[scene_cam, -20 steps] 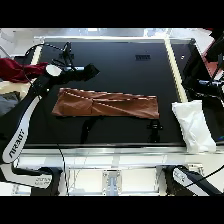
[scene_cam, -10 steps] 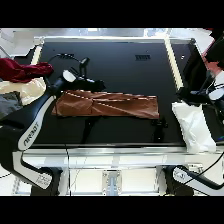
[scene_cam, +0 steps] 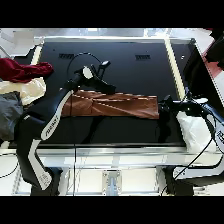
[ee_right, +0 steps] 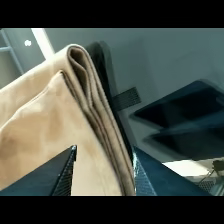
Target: Fold the shirts.
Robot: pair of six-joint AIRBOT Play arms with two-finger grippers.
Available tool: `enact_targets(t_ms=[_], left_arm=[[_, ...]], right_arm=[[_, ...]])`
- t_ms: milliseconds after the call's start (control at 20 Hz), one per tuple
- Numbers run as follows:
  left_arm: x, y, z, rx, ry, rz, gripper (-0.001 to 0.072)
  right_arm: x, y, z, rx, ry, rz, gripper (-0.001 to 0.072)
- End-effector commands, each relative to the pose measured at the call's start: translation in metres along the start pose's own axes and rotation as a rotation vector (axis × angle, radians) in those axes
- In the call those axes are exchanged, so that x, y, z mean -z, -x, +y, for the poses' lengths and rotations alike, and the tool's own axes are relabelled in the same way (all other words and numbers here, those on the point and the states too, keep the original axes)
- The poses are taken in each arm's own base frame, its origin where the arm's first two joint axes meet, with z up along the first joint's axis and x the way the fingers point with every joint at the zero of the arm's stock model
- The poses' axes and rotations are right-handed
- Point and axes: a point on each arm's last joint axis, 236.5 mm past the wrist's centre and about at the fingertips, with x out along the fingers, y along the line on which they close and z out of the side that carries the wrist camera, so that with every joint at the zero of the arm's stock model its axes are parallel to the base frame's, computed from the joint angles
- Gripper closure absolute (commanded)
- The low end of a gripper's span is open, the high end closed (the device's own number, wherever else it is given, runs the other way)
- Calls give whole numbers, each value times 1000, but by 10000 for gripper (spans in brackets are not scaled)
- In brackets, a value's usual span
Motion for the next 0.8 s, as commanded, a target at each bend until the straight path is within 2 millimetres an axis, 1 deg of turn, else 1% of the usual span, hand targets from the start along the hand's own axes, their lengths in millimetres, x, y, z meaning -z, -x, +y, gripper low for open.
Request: enact_targets(t_ms=[0,150,300,400,500,650,700,750], left_arm=[[17,-13,-1,8,-8,80,608],[19,-19,-6,13,-14,89,608],[18,-19,-6,11,-16,83,608],[16,-19,-5,8,-16,73,608],[16,-19,-5,7,-15,73,609],[16,-19,-5,7,-16,73,608],[16,-19,-5,7,-15,73,608],[16,-19,-5,7,-16,73,609]], right_arm=[[5,-8,0,-26,13,23,300],[4,-8,-2,-19,19,18,311],[5,-10,-1,-16,27,22,312],[10,-16,5,-11,53,30,352],[15,-24,14,-3,91,33,352],[20,-28,24,1,131,53,362],[23,-28,25,-2,133,65,418],[27,-28,26,-7,134,81,453]])
